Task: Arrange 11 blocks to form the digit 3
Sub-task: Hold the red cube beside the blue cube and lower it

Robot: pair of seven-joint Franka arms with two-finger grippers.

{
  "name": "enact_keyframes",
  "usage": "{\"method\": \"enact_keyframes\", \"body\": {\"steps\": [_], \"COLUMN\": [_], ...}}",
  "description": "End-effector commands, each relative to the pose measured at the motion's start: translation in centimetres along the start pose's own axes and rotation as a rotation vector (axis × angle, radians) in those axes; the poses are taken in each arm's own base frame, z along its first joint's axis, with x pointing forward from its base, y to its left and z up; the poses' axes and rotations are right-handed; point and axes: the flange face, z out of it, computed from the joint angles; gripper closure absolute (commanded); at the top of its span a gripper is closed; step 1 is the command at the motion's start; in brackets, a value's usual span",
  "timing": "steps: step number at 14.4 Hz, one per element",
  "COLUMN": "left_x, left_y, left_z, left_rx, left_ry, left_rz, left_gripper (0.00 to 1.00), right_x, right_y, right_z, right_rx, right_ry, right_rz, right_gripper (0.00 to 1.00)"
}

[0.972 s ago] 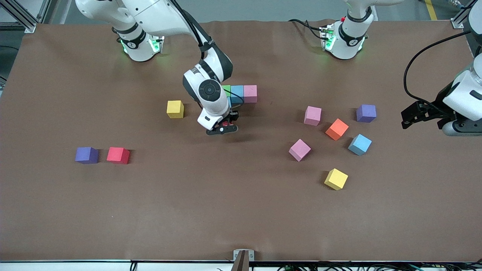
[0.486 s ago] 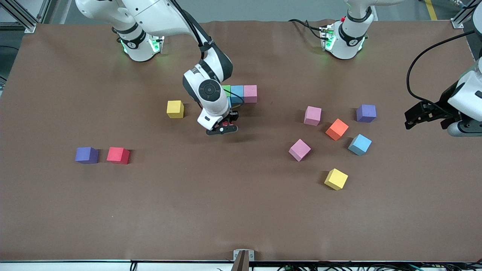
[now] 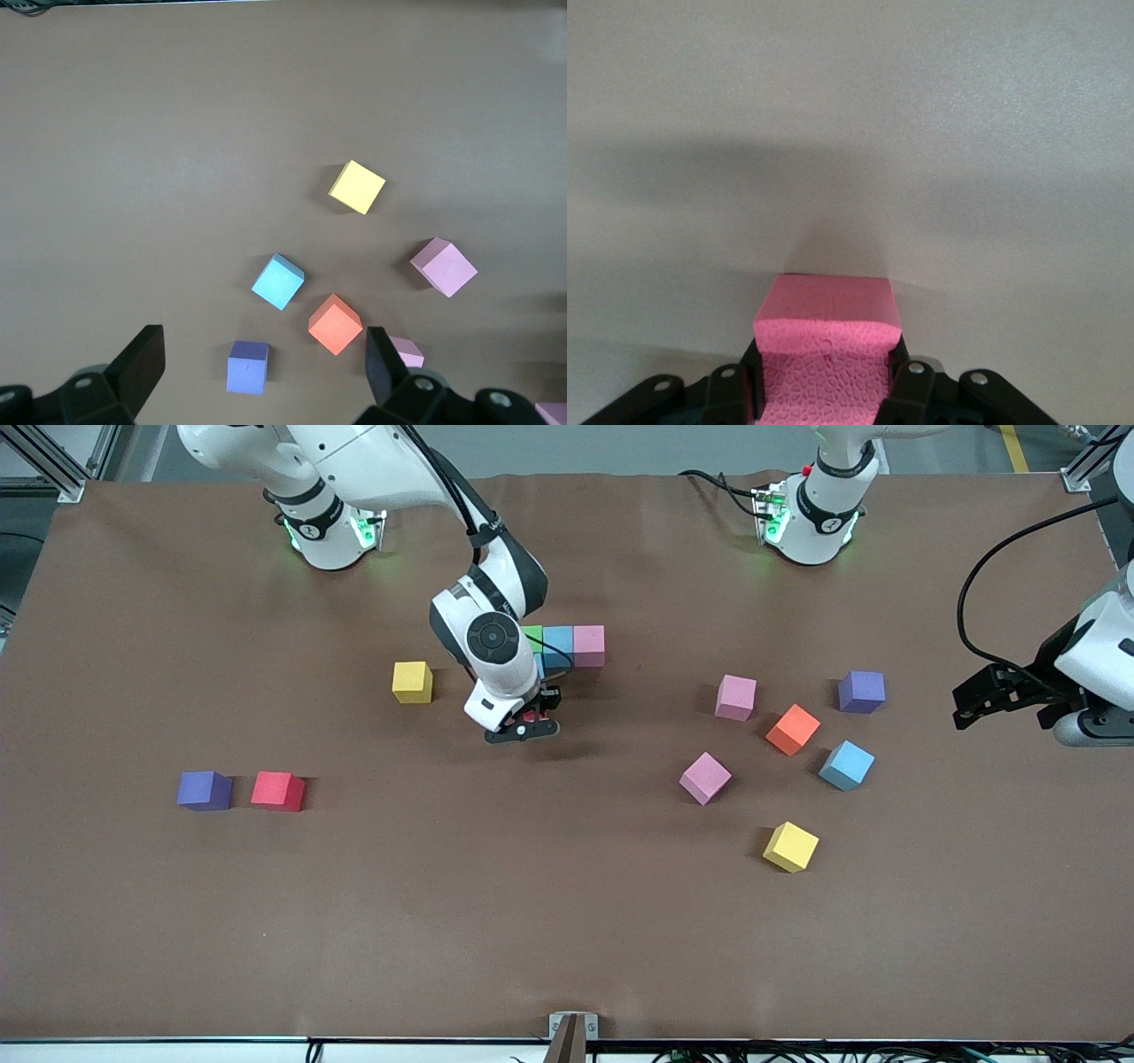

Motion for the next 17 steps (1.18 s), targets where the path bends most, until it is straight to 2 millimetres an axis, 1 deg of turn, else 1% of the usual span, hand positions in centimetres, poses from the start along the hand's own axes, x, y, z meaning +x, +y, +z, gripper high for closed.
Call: {"method": "enact_keyframes", "body": {"steps": [1,3,10,12,13,15,16,17], "left_x": [-0.17,-0.16,-0.2,-0.23,-0.22,0.02,0.13,0.12], "left_y": [0.05,0.41,0.12,0.73,0.72,0.5,0.05,0.16], "left_z": [-0.4,-0.32,-0.57,-0.61,-0.68,-0.04,0.16,0.16], "left_rx": [-0.013,-0.012,-0.011,-0.01,-0.008,-0.004,-0.012,-0.013], "left_ry": [-0.003,-0.004,0.0,0.002,0.004,-0.005,-0.007,-0.007], "left_rz": [0.001,0.004,0.0,0.004,0.004,0.019,0.009,0.01], "left_gripper": [0.0,0.0,0.0,0.0,0.0,0.0,0.0,0.0], "right_x": [-0.56,-0.55,-0.73,-0.8,-0.79,-0.82,-0.83,-0.86], "right_y": [0.94,0.95,1.08,1.14,1.13,1.17,1.17,1.2], "right_z": [-0.2,-0.12,-0.09,-0.06,-0.07,-0.01,-0.01,0.05], "right_rx": [0.002,0.002,-0.001,-0.002,-0.002,-0.002,-0.002,-0.003], "right_ry": [0.002,0.002,-0.001,-0.002,-0.001,-0.002,-0.002,-0.003], "right_rz": [0.002,0.003,-0.004,-0.004,-0.004,-0.005,-0.008,-0.014], "right_gripper": [0.54,0.54,0.54,0.54,0.54,0.54,0.54,0.54]}}
